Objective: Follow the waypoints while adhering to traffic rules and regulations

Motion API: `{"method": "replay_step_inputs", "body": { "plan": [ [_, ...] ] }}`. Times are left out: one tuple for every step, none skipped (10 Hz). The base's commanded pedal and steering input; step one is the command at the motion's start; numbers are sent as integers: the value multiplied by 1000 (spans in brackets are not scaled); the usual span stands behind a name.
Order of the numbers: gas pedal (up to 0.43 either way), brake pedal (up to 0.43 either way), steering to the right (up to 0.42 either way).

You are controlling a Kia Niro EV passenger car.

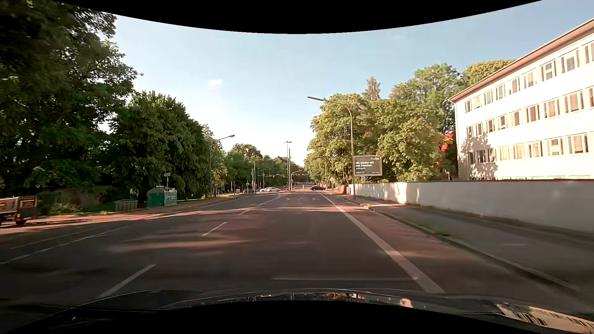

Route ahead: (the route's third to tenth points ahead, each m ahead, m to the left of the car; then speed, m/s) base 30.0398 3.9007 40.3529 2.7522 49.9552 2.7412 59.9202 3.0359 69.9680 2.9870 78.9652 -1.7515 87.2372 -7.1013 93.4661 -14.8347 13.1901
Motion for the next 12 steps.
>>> {"method": "replay_step_inputs", "body": {
  "plan": [
    [0, 6, -3],
    [0, 6, -4],
    [0, 6, -3],
    [0, 6, -2],
    [0, 6, -2],
    [0, 6, -2],
    [0, 6, -2],
    [0, 6, -2],
    [0, 6, -2],
    [0, 6, -2],
    [0, 6, -2],
    [0, 6, -2]
  ]
}}
